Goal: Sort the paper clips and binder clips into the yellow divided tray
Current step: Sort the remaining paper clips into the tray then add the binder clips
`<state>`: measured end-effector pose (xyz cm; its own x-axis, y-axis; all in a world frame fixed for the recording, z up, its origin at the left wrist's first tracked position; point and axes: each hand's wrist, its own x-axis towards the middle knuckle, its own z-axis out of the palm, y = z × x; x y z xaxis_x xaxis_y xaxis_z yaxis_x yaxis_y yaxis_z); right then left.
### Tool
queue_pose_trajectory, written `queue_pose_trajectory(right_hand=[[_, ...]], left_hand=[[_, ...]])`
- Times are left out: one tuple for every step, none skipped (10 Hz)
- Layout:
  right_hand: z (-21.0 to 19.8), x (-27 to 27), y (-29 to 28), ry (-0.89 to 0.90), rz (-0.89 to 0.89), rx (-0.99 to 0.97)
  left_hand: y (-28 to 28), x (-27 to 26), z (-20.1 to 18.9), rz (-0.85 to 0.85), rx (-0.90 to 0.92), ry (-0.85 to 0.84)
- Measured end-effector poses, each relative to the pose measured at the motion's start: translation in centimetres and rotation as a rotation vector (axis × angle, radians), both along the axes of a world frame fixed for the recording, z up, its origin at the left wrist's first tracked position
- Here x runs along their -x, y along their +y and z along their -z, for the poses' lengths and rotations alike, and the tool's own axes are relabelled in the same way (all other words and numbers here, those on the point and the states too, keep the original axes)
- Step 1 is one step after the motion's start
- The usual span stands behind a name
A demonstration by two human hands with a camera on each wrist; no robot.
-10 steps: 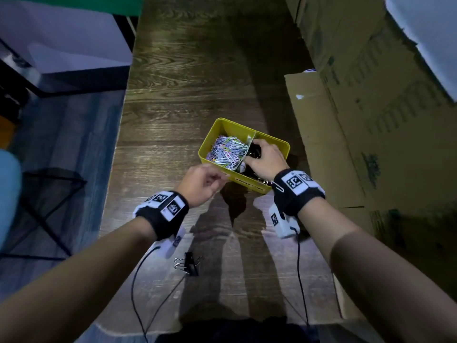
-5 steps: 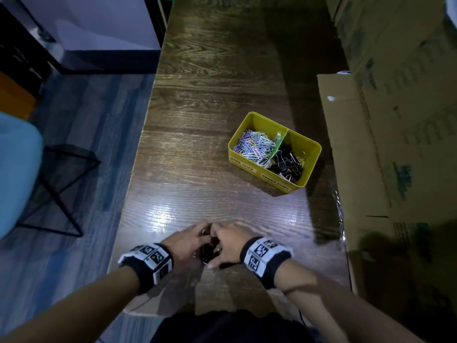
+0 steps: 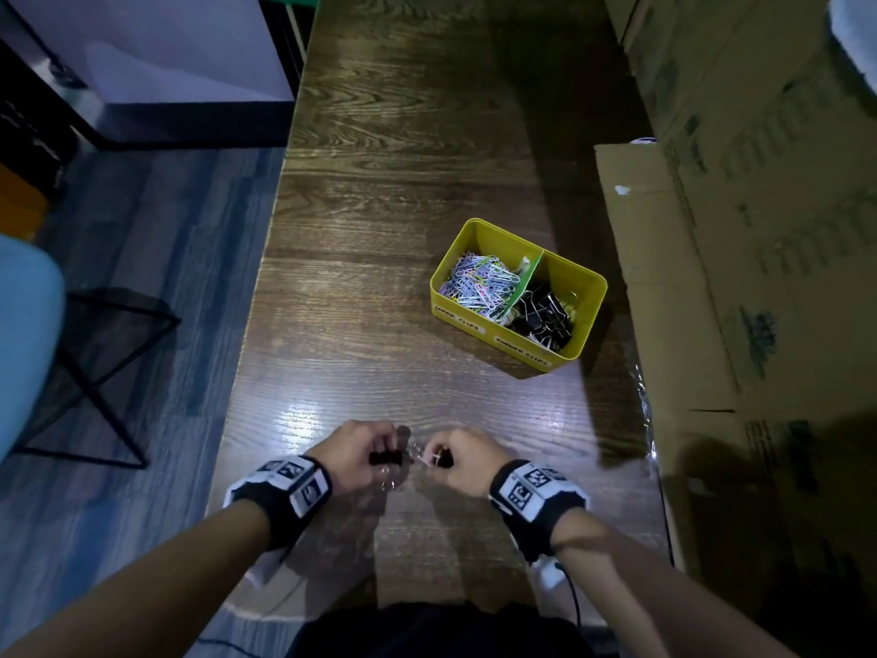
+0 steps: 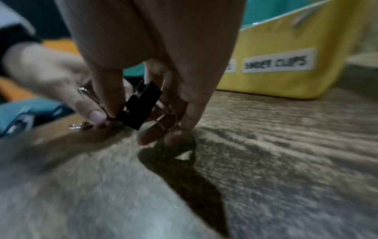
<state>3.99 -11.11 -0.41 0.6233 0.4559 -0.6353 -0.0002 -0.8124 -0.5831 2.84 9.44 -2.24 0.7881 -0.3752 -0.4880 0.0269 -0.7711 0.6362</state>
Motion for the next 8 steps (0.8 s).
queue_pose_trajectory(right_hand=[[-1.5, -1.1, -2.2, 0.053, 0.298, -0.189], [-3.8, -2.8, -4.5, 0.062, 0.564, -0.413], [-6.1, -4.9, -6.7, 0.001, 0.764, -0.601], [-7.7, -7.6, -8.8, -0.110, 0.945, -0.643], [-7.8, -10.4, -10.8, -0.206, 1.130, -0.621], [-6.5, -12.7, -12.0, -0.171, 1.171, -0.515], [-4.5, -13.8, -12.5, -0.093, 1.013, -0.386], [-4.2, -14.0, -12.4, -0.071, 0.873, -0.311]], left_hand=[[-0.9, -2.3, -1.0, -0.430, 0.339, 0.318], [-3.3, -5.4, -4.2, -0.602, 0.620, 0.436], [-6.4, -8.8, -7.8, -0.608, 0.806, 0.460], [-10.2, -11.9, -10.4, -0.517, 0.828, 0.421], [-14.6, -14.2, -12.2, -0.420, 0.749, 0.375], [-18.3, -15.9, -12.6, -0.344, 0.573, 0.328], [-19.9, -17.1, -11.8, -0.329, 0.324, 0.239], [-19.6, -17.3, -10.9, -0.315, 0.123, 0.050]])
